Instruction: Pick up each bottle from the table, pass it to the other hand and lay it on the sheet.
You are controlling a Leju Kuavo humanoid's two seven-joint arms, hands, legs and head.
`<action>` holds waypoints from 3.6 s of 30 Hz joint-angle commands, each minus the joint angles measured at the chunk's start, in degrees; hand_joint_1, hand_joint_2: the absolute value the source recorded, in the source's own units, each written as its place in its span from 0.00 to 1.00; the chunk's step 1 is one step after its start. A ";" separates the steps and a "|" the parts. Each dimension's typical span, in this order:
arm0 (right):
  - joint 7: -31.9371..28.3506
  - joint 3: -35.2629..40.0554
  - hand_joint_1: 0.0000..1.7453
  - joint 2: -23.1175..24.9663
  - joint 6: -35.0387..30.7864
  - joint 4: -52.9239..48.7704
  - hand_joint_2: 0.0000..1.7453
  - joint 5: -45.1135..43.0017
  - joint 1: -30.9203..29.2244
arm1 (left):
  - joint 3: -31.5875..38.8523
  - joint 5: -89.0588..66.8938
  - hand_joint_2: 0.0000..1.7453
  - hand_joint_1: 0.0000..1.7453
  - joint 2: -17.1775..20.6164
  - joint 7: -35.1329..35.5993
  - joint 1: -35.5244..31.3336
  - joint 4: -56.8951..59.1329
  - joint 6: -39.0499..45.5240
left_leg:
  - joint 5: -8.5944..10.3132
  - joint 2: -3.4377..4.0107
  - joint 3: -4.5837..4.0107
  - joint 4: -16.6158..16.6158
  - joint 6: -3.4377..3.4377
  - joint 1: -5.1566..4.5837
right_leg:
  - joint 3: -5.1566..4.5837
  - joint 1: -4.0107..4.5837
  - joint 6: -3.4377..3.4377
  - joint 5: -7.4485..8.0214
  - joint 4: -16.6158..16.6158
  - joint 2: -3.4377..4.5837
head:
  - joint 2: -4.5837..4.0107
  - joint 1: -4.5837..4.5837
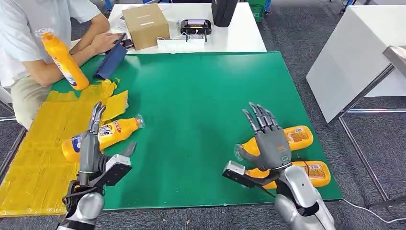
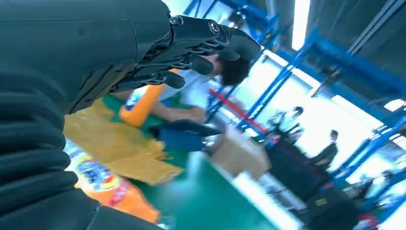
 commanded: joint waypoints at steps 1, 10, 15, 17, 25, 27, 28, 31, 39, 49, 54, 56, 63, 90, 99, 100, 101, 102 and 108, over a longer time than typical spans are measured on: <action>-0.35 -2.92 0.00 -4.36 2.33 6.10 1.00 0.08 -1.57 | -1.49 4.05 1.00 0.00 -1.05 -2.41 2.27 -8.05 -1.72 | -0.05 -0.03 0.11 0.00 -0.05 0.06 | 0.13 0.04 -0.07 -0.02 -0.05 0.18 | 0.00 0.02; -1.62 -4.97 0.00 -7.71 6.87 17.57 1.00 -1.60 -6.11 | -3.85 9.29 1.00 0.00 -0.99 -3.33 -0.24 -3.54 -6.26 | -0.09 -0.04 0.29 -0.01 -0.06 0.08 | 0.34 0.04 -0.09 -0.03 -0.10 0.31 | 0.00 0.02; -1.00 -4.53 0.00 -7.23 6.56 21.14 1.00 -0.48 -7.65 | -4.39 9.71 1.00 0.00 -1.06 -3.46 -0.79 -2.68 -6.79 | -0.06 -0.10 0.33 -0.04 -0.09 0.08 | 0.37 0.05 -0.10 -0.01 -0.11 0.22 | 0.00 0.00; -0.30 -4.16 0.00 -6.80 6.67 24.14 1.00 0.46 -9.08 | -4.97 10.25 1.00 0.00 -1.07 -3.37 -1.08 -2.29 -7.53 | -0.08 -0.07 0.32 -0.03 -0.09 0.09 | 0.35 0.06 -0.11 -0.01 -0.11 0.26 | 0.00 0.02; 0.57 -3.14 0.00 -5.20 6.25 32.81 1.00 2.39 -13.50 | -6.06 11.03 1.00 0.00 -1.41 -3.39 -2.07 -0.49 -8.00 | -0.06 0.01 0.27 -0.03 -0.06 0.07 | 0.29 0.05 -0.08 0.02 -0.11 0.29 | 0.00 0.00; 0.61 -3.16 0.00 -5.00 6.52 33.77 1.00 2.09 -13.95 | -6.15 11.23 1.00 0.00 -1.40 -3.39 -2.20 -0.31 -8.07 | -0.05 0.00 0.26 -0.03 -0.07 0.07 | 0.28 0.05 -0.08 0.02 -0.11 0.26 | 0.00 0.00; 0.72 -3.05 0.00 -4.83 6.68 34.84 1.00 2.01 -14.54 | -6.20 11.32 1.00 0.00 -1.44 -3.38 -2.35 0.04 -8.04 | -0.10 -0.03 0.39 -0.03 -0.10 0.11 | 0.42 0.07 -0.12 -0.01 -0.13 0.35 | 0.00 0.00; 0.84 -2.69 0.00 -4.58 7.53 38.07 1.00 1.95 -16.76 | -6.01 12.31 1.00 0.00 -1.48 -3.48 -2.65 0.46 -8.05 | -0.05 0.02 0.24 -0.03 -0.08 0.07 | 0.24 0.05 -0.09 0.03 -0.08 0.28 | 0.00 0.00; 3.47 -2.04 0.00 -4.77 9.57 51.89 1.00 1.87 -23.59 | -7.33 13.49 1.00 0.00 -1.47 -3.81 -4.42 2.77 -8.23 | -0.05 -0.01 0.29 -0.02 -0.05 0.06 | 0.31 0.03 -0.07 0.01 -0.08 0.27 | 0.00 0.00; 4.44 -1.65 0.00 -5.23 11.11 61.21 1.00 1.94 -27.04 | -8.35 15.00 1.00 0.00 -1.41 -4.26 -6.20 4.83 -8.46 | -0.08 -0.08 0.30 0.02 -0.07 0.07 | 0.35 0.04 -0.09 -0.03 -0.06 0.24 | 0.00 0.00; 4.52 -1.73 0.99 -5.69 10.23 69.30 1.00 2.53 -28.86 | -9.61 15.99 1.00 0.00 -1.60 -4.73 -8.03 6.91 -8.48 | 0.02 -0.21 0.30 0.00 -0.03 0.08 | 0.36 0.05 -0.05 0.02 -0.10 0.04 | 0.00 -0.02; 4.28 -1.91 1.00 -5.42 9.65 69.97 1.00 2.50 -28.66 | -9.60 16.34 1.00 0.00 -1.60 -4.77 -7.98 6.92 -8.38 | 0.04 -0.27 0.31 0.00 -0.01 0.09 | 0.40 0.06 -0.05 0.02 -0.13 0.00 | 0.00 0.00; 4.59 -1.29 1.00 -4.94 9.05 69.93 1.00 3.39 -28.54 | -9.60 16.72 1.00 0.00 -1.46 -4.71 -7.53 6.43 -8.39 | 0.05 -0.18 0.40 0.00 0.02 0.08 | 0.50 0.05 -0.01 0.04 -0.13 0.03 | 0.00 0.00; -7.24 -5.11 1.00 13.34 -17.85 3.88 1.00 -16.00 -3.55 | -11.07 14.00 1.00 0.00 -1.10 -1.27 -2.46 -1.99 -13.86 | -0.05 -0.28 0.11 0.07 -0.03 0.13 | 0.20 0.10 -0.12 -0.14 0.03 -0.02 | 0.00 0.00; -13.35 10.13 1.00 19.80 -0.69 22.19 1.00 -35.42 -8.30 | -13.29 23.12 1.00 0.00 -0.31 -3.00 -5.09 -2.63 -18.43 | 0.01 -0.07 0.12 -0.03 -0.05 0.10 | 0.12 0.09 -0.14 0.02 -0.05 0.14 | 0.00 0.00; -13.71 11.37 1.00 19.99 -0.88 23.46 1.00 -35.28 -8.78 | -13.53 24.14 1.00 0.00 -0.19 -3.05 -5.29 -2.61 -19.16 | -0.04 -0.07 0.21 -0.02 -0.09 0.16 | 0.20 0.13 -0.19 -0.02 -0.05 0.24 | 0.00 0.00; -13.89 11.70 1.00 20.34 -1.45 24.15 1.00 -35.19 -8.87 | -13.61 24.13 1.00 0.00 -0.21 -3.05 -5.39 -2.56 -19.13 | -0.06 -0.05 0.29 -0.03 -0.12 0.19 | 0.27 0.15 -0.22 -0.04 -0.06 0.30 | 0.00 0.00; -13.85 13.41 1.00 20.75 -1.01 26.30 1.00 -35.60 -9.60 | -14.15 26.90 1.00 0.00 -0.04 -3.27 -5.81 -2.41 -21.28 | -0.04 -0.08 0.23 -0.02 -0.09 0.19 | 0.22 0.16 -0.18 -0.04 -0.05 0.23 | 0.00 -0.02; -14.54 16.11 1.00 21.87 -0.11 30.62 1.00 -36.96 -10.87 | -15.35 28.01 1.00 0.00 0.25 -3.60 -6.40 -1.62 -22.23 | 0.00 -0.18 0.18 -0.01 -0.05 0.20 | 0.22 0.17 -0.14 -0.06 -0.04 0.08 | 0.00 0.00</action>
